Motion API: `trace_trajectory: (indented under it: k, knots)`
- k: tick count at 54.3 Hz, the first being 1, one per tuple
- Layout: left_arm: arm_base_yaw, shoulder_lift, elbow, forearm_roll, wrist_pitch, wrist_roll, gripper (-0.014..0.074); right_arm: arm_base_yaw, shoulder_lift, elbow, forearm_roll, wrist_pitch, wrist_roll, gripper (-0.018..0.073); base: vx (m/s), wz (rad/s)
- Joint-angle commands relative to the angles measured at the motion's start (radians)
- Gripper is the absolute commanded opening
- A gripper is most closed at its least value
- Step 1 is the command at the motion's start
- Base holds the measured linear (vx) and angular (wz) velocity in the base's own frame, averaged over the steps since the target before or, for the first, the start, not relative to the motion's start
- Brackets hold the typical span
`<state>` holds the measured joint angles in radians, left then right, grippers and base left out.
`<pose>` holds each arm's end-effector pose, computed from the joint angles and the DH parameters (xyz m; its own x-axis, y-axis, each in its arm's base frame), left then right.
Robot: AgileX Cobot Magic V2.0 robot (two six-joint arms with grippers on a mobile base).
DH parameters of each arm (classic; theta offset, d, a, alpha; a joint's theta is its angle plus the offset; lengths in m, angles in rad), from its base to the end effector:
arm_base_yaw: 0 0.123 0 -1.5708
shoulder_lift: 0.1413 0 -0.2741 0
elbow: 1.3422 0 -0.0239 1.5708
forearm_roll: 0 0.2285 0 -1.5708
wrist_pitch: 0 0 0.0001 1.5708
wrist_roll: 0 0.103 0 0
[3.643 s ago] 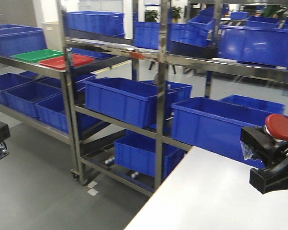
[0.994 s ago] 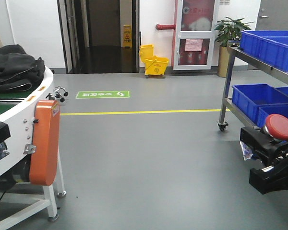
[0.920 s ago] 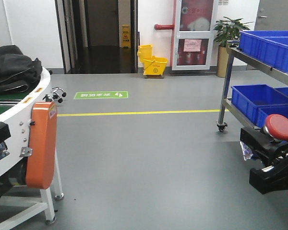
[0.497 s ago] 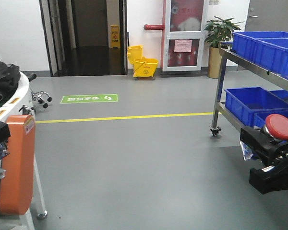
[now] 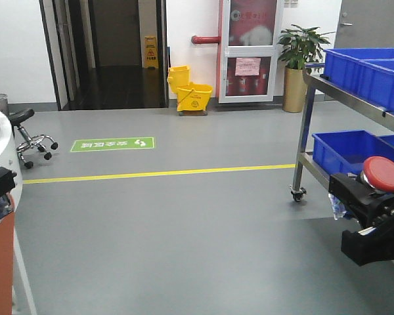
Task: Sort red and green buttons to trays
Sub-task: 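Drive the base to the table with the green and red trays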
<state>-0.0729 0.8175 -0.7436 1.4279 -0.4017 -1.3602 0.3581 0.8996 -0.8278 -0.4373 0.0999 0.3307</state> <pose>0.1621 -0.0517 0.3813 0.0985 0.0441 -0.9942 0.4473 0.8904 0.0838 0.1815 0.0632 0.3791 -0.0374 -0.1255 -0.9914 -0.3164 0.9425 -0.1074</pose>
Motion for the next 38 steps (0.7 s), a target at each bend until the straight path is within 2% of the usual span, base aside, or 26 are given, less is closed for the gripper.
trace_trajectory:
  k: [1,38]
  knots:
    - [-0.001,-0.005,-0.035,-0.04,-0.012,-0.01,-0.0006,0.0,-0.014,-0.035,-0.015,-0.086,-0.002,-0.0009,0.43,0.0]
    - [-0.001,-0.005,-0.035,-0.04,-0.012,-0.01,-0.0006,0.0,-0.014,-0.035,-0.015,-0.086,-0.002,-0.0009,0.45,-0.06]
